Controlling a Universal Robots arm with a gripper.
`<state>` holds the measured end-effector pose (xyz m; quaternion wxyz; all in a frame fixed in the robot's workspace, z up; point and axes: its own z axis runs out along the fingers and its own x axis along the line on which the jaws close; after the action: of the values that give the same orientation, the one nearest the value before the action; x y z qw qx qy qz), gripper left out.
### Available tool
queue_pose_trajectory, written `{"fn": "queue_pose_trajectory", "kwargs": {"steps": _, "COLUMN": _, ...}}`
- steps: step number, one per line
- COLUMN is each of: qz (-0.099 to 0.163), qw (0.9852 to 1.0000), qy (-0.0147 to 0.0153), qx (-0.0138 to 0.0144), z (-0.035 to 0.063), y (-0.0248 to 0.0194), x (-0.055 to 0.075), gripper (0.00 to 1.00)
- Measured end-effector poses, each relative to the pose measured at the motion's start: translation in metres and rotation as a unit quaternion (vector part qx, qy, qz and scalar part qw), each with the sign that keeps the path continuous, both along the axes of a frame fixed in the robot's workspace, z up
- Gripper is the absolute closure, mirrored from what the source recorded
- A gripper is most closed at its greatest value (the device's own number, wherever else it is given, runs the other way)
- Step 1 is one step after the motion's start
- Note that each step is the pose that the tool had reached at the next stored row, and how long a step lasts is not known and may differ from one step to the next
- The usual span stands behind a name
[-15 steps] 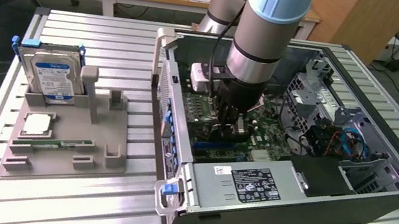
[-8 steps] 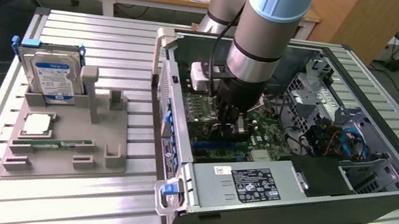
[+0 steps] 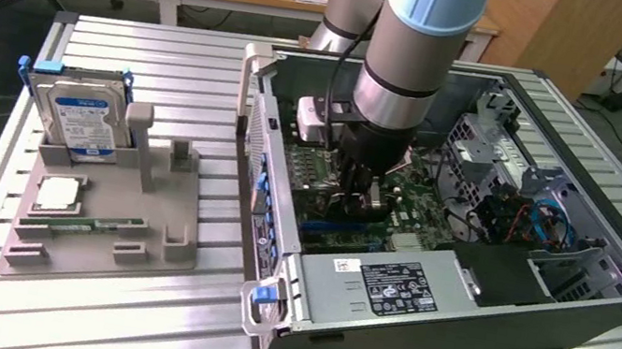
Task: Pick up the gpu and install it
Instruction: 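Insert the gpu into the slot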
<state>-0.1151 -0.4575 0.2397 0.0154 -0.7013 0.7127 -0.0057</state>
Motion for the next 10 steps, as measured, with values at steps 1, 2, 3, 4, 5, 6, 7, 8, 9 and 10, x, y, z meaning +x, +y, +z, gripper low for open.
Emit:
{"fn": "queue_pose_trajectory", "kwargs": {"steps": 1, "qz": 0.0, "qw": 1.0, "qy": 0.0, "qx": 0.0, "z": 0.0, "y": 0.0, "x": 0.0, "gripper": 0.73}}
{"fn": "queue_pose_trajectory", "kwargs": {"steps": 2, "qz": 0.0, "qw": 1.0, "qy": 0.0, "qx": 0.0, "z": -0.0001, "y": 0.0, "x": 0.0, "gripper": 0.73}}
{"fn": "queue_pose_trajectory", "kwargs": {"steps": 3, "qz": 0.0, "qw": 1.0, "qy": 0.0, "qx": 0.0, "z": -0.0003, "y": 0.0, "x": 0.0001, "gripper": 0.73}}
{"fn": "queue_pose_trajectory", "kwargs": {"steps": 4, "qz": 0.0, "qw": 1.0, "qy": -0.0001, "qx": 0.0001, "z": -0.0008, "y": 0.0001, "x": 0.0001, "gripper": 0.73}}
{"fn": "queue_pose_trajectory", "kwargs": {"steps": 5, "qz": 0.0, "qw": 1.0, "qy": -0.0001, "qx": 0.0001, "z": -0.0014, "y": 0.0002, "x": 0.0001, "gripper": 0.73}}
{"fn": "queue_pose_trajectory", "kwargs": {"steps": 6, "qz": 0.0, "qw": 1.0, "qy": 0.0, "qx": 0.0, "z": -0.0019, "y": 0.0003, "x": 0.0002, "gripper": 0.73}}
{"fn": "queue_pose_trajectory", "kwargs": {"steps": 7, "qz": 0.0, "qw": 1.0, "qy": 0.0001, "qx": -0.0002, "z": -0.0022, "y": 0.0004, "x": 0.0001, "gripper": 0.73}}
{"fn": "queue_pose_trajectory", "kwargs": {"steps": 8, "qz": 0.0, "qw": 1.0, "qy": 0.0001, "qx": -0.0002, "z": -0.0024, "y": 0.0003, "x": 0.0, "gripper": 0.73}}
{"fn": "queue_pose_trajectory", "kwargs": {"steps": 9, "qz": 0.0, "qw": 1.0, "qy": 0.0001, "qx": -0.0002, "z": -0.0025, "y": 0.0004, "x": 0.0, "gripper": 0.73}}
{"fn": "queue_pose_trajectory", "kwargs": {"steps": 10, "qz": 0.0, "qw": 1.0, "qy": 0.0, "qx": -0.0001, "z": -0.0028, "y": 0.0004, "x": -0.0001, "gripper": 0.73}}
